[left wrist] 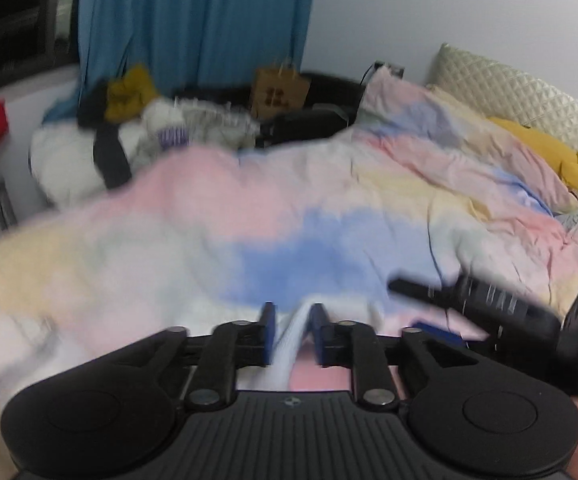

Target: Fold clothes

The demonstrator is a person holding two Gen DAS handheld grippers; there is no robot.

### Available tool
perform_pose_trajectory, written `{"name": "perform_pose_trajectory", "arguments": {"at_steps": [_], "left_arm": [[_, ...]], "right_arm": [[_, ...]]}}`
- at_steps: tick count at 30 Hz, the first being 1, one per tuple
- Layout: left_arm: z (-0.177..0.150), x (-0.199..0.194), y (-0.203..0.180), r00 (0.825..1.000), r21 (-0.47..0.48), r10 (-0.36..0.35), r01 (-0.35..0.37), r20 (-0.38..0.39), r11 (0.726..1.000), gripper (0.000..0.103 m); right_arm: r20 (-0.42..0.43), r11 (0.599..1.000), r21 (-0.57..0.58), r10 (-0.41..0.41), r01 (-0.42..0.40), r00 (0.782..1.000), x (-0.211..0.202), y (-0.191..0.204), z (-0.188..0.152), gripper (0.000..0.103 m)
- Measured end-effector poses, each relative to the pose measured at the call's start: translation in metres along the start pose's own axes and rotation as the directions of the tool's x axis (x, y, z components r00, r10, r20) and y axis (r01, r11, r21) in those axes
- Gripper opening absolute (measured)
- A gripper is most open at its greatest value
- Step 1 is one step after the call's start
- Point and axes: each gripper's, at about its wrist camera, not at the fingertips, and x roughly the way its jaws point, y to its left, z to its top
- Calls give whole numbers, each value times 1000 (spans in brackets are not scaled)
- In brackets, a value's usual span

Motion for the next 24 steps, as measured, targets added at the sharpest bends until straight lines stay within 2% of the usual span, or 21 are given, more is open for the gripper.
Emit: {"name": "perform_pose_trajectory", "arguments": {"at_steps": [2, 4, 6, 9, 12, 15, 17, 20, 21, 22, 24], "left_arm": [[-22, 4, 3, 999, -39, -9, 7, -39, 999, 27], [-40, 0, 13, 998, -76, -39, 35, -47, 997, 37], [-60, -21, 26, 999, -111, -42, 40, -19, 993, 54], [-90, -68, 43, 1000, -148, -23, 24, 15, 989, 55], [-116, -130, 58, 997, -187, 53, -41, 57, 981, 58], [-139, -182, 81, 976, -264, 155, -112, 150, 958, 63], [-159, -209, 102, 953, -356, 211, -124, 217, 926, 67], [-193, -231, 135, 916, -490, 272, -98, 296, 866, 67], [-202, -237, 145, 906, -532, 298, -100, 302, 841, 67], [-209, -243, 155, 898, -570, 324, -105, 297, 815, 67], [-223, -260, 176, 873, -648, 385, -110, 299, 753, 69]], "right_arm": [[-28, 998, 57, 7, -6, 1000, -1, -9, 1, 84], [-63, 994, 107, 10, -3, 998, -1, -16, 0, 84], [-110, 990, 143, 5, 11, 994, 0, -21, -4, 84], [-155, 988, 154, -2, 26, 988, 0, -22, -11, 84], [-217, 992, 103, -49, 72, 975, 4, -17, -21, 84], [-237, 986, 83, -118, 142, 964, 9, -20, -28, 84], [-243, 979, 91, -156, 183, 957, 16, -25, -32, 84], [-252, 965, 101, -212, 244, 944, 25, -32, -39, 77], [-248, 963, 95, -222, 252, 943, 30, -31, -39, 72], [-240, 964, 85, -227, 253, 944, 37, -28, -39, 60], [-227, 963, 67, -239, 260, 944, 51, -23, -40, 46]]}}
